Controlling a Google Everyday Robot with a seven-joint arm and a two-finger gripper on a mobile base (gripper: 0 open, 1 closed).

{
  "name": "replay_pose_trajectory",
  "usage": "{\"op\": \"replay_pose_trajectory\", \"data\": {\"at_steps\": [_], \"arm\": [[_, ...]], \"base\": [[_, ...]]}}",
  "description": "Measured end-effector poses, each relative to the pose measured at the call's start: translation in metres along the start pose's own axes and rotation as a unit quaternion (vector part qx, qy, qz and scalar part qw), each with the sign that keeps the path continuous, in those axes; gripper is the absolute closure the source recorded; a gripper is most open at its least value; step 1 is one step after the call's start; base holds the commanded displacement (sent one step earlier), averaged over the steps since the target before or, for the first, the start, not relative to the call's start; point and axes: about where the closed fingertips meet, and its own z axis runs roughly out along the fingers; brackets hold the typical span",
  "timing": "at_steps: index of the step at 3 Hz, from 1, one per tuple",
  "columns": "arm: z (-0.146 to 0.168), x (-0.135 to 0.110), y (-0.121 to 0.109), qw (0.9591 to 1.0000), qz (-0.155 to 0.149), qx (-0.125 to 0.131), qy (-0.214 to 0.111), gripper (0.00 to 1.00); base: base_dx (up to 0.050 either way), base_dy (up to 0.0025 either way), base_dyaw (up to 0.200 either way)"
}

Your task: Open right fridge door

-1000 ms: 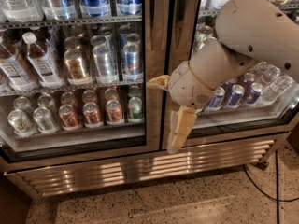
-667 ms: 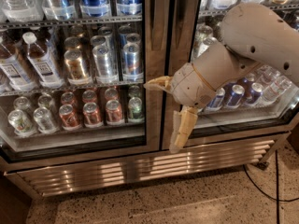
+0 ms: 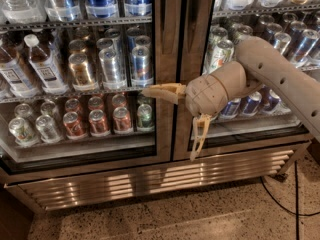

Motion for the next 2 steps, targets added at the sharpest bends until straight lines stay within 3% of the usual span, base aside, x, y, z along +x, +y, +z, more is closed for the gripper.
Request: {"op": "replay_pose_trajectory", "data": {"at_steps": [1,2], "arm": [[0.0006,0.0063,0.0000,0.9998,-0.003,-0.003,-0.021,0.00],[0.0006,0.0063,0.0000,0.9998,-0.003,-0.003,-0.021,0.00]], "base": [[0.000,0.00000,0.000],[0.000,0.00000,0.000]]}}
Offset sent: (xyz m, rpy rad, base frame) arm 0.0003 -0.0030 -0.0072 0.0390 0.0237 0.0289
